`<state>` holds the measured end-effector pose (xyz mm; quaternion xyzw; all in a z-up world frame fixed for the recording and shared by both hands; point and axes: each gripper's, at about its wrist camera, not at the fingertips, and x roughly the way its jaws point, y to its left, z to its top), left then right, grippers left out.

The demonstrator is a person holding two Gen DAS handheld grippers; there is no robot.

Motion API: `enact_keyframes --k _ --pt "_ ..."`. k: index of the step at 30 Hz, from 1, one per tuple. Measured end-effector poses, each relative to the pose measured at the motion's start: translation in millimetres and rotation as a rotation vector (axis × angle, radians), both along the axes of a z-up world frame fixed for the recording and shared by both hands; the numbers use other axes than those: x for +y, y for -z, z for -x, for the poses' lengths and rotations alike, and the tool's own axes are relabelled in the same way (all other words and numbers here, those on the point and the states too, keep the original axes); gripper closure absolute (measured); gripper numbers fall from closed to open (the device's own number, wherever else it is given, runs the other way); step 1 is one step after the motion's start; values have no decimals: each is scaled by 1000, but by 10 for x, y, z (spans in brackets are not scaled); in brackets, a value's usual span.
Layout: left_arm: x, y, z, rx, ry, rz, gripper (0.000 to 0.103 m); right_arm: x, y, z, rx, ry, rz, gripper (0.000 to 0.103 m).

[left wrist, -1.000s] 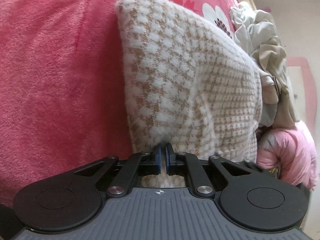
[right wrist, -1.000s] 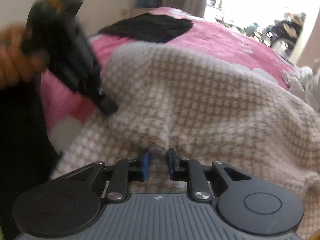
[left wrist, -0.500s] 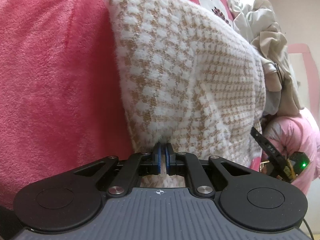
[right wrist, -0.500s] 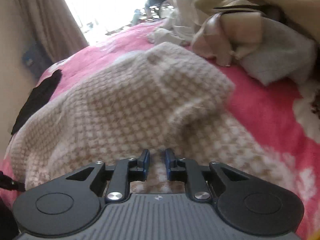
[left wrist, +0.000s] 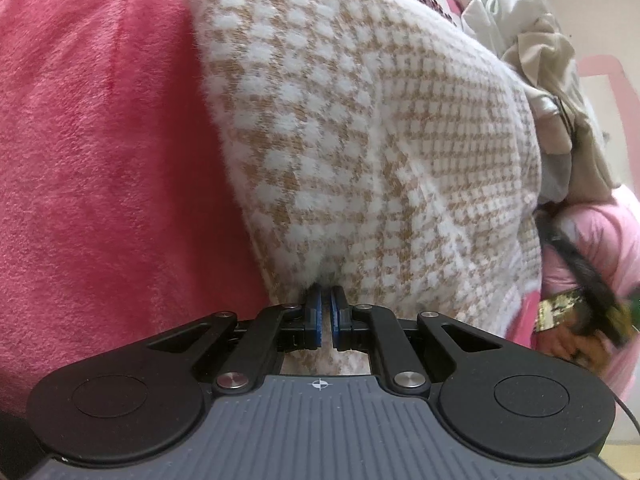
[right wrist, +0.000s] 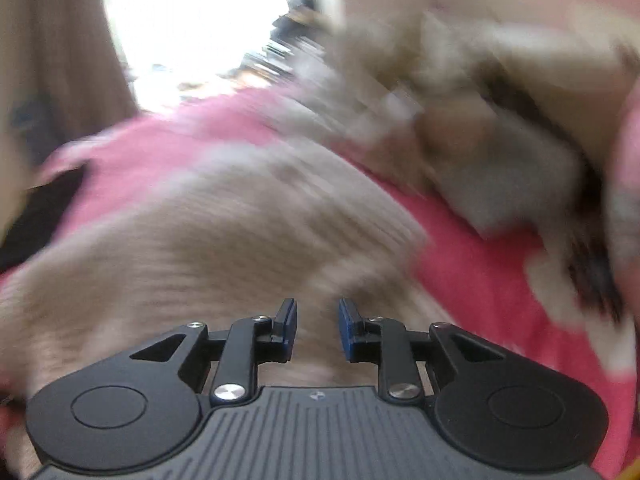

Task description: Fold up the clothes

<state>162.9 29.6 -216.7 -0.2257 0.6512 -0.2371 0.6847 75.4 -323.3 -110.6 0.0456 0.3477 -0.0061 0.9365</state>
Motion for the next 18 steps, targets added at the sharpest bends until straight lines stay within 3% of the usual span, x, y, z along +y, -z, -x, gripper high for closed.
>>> enact_keyframes --k 4,6,9,14,17,18 --pt "11 4 11 10 -2 7 95 641 -351 72 -109 -335 38 77" --pt "22 9 14 21 -5 13 95 979 -389 22 -99 -489 8 77" --pt "37 13 16 29 -15 21 95 1500 -190 -90 -17 -657 -11 77" --pt "90 5 49 47 -37 40 95 1930 558 -235 196 -714 55 77" --pt "135 -25 77 48 -42 62 93 1910 637 -128 179 -683 48 77" --pt "154 -56 89 36 -42 73 87 1898 615 -104 185 -670 39 77"
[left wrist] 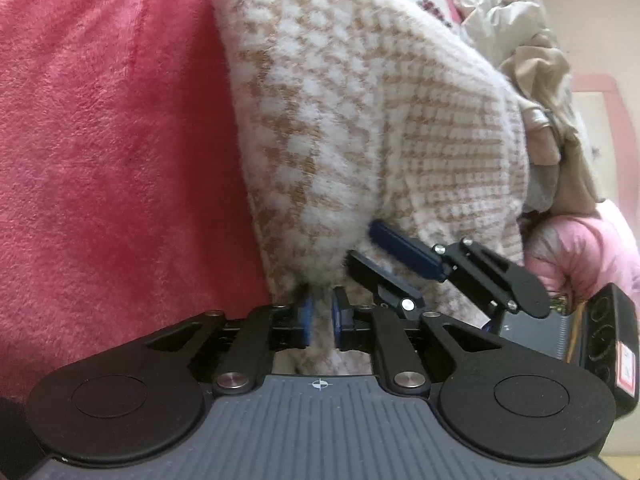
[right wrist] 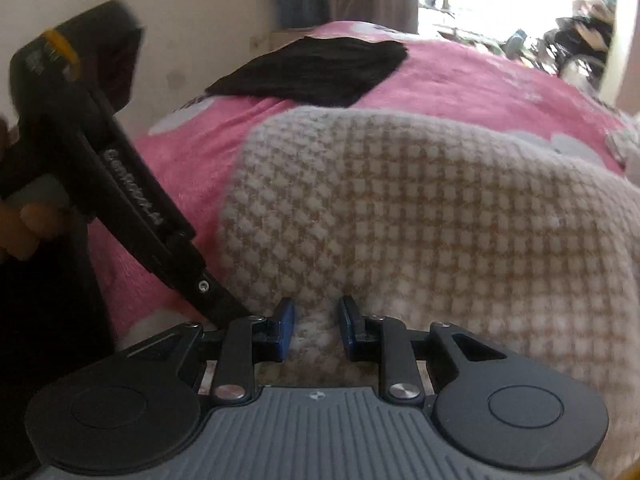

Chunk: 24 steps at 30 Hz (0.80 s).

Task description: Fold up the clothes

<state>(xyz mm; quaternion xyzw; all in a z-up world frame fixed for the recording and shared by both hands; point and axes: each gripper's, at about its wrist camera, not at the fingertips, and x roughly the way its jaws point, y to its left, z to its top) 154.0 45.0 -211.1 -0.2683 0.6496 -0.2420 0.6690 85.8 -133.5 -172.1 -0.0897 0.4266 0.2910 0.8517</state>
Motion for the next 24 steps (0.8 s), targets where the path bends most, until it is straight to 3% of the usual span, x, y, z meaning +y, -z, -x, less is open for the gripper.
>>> enact_keyframes --k 2,6,10,17,20,24 --pt "40 -71 29 -31 -3 20 79 -1 -34 77 -8 -5 22 77" --pt "185 -236 93 -98 -15 50 75 0 -66 215 -34 -21 54 72" --pt "440 -403 90 -170 -99 79 70 15 -68 230 -48 -30 72 67" --pt "828 -501 -113 -259 -318 -20 67 140 -43 291 -79 -76 144 57" --pt "827 -427 -234 -266 -364 -63 66 150 -57 297 -83 -74 146 57" --pt "844 -278 -311 -226 -385 -31 66 53 -151 315 -92 -45 106 57"
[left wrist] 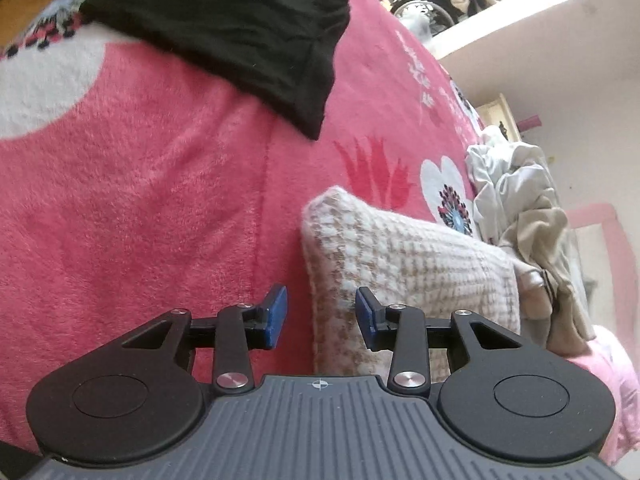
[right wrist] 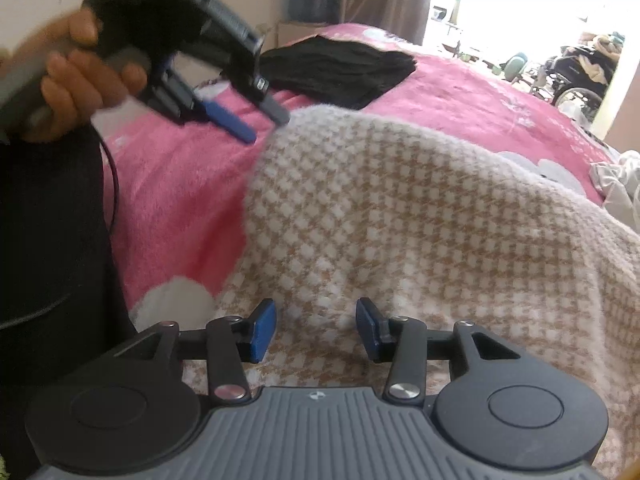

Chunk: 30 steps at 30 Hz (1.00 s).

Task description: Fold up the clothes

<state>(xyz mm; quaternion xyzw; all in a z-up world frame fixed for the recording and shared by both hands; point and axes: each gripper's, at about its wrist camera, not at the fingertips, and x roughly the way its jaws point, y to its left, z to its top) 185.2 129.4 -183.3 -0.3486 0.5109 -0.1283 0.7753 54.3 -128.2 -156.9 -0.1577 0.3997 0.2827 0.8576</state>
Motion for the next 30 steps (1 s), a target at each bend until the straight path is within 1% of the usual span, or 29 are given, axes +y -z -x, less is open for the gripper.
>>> enact_keyframes --k 6,9,12,15,18,21,23,26,30 --pt "112 129 3 44 -29 97 64 -249 -220 37 -42 47 -70 54" --pt "118 139 2 53 -35 111 64 -360 -363 29 -59 62 -121 54" --pt "115 130 15 49 -29 103 63 -418 -465 31 -15 25 -209 53" --pt "109 138 18 50 -25 102 63 -345 -458 68 38 -45 -229 53" --pt "98 149 10 55 -24 102 62 -181 -349 122 81 -99 -191 53" --pt "87 155 6 57 -22 98 62 6 -230 171 75 -109 -122 52" --pt "82 159 3 56 -20 98 62 93 -182 152 59 -89 -97 51" --pt "83 169 -5 58 -16 102 62 184 -134 97 24 -57 -76 43" --pt "70 176 -12 54 -9 104 62 323 -44 37 -2 -66 -38 38"
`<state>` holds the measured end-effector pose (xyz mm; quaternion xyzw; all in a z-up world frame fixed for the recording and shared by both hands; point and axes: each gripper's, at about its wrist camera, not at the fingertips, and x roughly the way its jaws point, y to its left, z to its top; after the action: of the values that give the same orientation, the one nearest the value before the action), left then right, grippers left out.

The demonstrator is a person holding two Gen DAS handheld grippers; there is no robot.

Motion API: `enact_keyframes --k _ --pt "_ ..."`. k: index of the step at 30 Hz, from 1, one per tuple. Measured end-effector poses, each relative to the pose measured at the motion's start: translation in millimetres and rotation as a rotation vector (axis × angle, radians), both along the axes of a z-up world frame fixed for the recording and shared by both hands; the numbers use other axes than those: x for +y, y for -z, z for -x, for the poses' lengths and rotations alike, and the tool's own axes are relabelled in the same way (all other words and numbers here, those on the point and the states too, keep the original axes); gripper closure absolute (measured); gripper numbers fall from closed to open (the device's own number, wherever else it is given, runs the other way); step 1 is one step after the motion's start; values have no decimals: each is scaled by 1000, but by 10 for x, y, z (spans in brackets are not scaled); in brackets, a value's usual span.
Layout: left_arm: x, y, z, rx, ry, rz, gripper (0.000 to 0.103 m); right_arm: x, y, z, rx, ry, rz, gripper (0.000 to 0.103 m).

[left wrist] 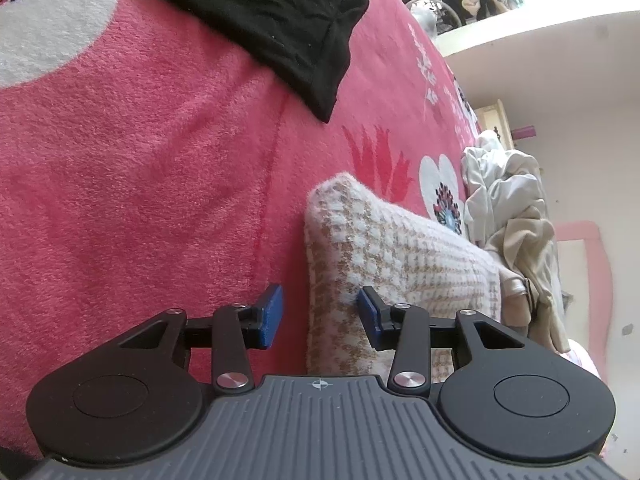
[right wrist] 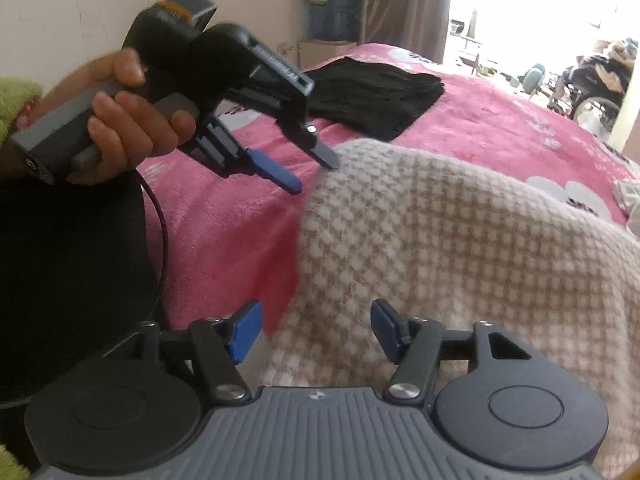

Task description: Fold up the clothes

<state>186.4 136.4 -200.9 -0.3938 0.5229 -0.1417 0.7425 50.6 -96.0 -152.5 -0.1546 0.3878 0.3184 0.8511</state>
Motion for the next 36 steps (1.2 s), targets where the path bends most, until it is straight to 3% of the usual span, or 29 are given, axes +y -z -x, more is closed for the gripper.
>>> enact_keyframes --k 6,11,21,26,29,36 --pt "6 18 -16 -4 5 13 62 195 266 -4 -4 -11 69 27" --pt "23 33 -23 -8 9 32 62 316 357 42 -40 -23 159 26" --pt "75 40 -13 -18 1 79 62 321 276 50 -41 -11 230 51" --pt "87 53 -12 -16 -2 92 62 331 247 52 -46 12 243 56" --pt "93 64 -14 -14 -3 97 62 332 230 38 -73 42 265 65" --pt "57 88 -48 -4 6 94 62 423 269 42 -104 10 320 61"
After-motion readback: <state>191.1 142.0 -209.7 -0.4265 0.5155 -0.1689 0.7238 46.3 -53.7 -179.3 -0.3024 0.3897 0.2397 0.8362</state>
